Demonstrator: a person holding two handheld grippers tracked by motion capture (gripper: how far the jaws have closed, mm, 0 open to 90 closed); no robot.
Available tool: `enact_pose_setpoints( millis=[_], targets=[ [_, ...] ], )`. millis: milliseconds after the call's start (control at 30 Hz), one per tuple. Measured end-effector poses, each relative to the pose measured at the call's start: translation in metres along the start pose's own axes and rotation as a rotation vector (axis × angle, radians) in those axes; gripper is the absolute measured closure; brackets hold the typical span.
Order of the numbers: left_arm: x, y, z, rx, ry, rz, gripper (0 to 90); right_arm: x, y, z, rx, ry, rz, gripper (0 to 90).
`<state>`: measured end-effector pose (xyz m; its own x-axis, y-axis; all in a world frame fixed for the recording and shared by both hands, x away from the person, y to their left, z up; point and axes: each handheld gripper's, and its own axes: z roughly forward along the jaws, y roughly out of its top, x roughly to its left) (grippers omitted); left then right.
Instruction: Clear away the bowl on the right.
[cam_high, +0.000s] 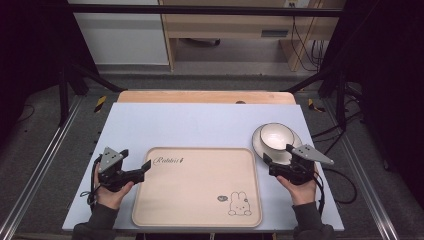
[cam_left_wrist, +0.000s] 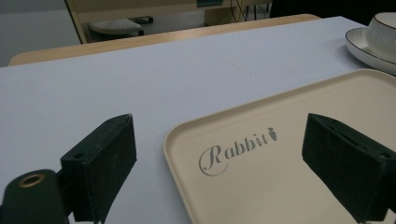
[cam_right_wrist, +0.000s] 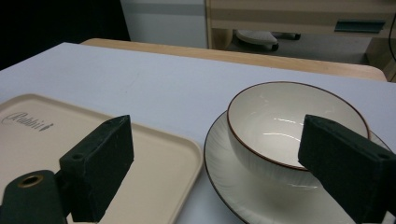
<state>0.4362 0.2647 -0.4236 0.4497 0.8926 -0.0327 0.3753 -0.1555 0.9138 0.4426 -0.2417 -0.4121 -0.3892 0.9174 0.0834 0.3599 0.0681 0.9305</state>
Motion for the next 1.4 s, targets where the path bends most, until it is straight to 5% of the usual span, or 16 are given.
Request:
enact_pose_setpoints(
  millis=[933, 1400],
  targets=[
    [0.0, -0.002, 0.005, 0.017, 0.002, 0.003, 10.1, -0.03, 0.032, 0.014, -0.006, -0.068, 0.038, 11.7],
    [0.0, -0.002, 0.005, 0.018, -0.001, 0.005, 10.1, -0.049, 0.048, 0.035, 0.006, -0.116, 0.053, 13.5]
  ],
)
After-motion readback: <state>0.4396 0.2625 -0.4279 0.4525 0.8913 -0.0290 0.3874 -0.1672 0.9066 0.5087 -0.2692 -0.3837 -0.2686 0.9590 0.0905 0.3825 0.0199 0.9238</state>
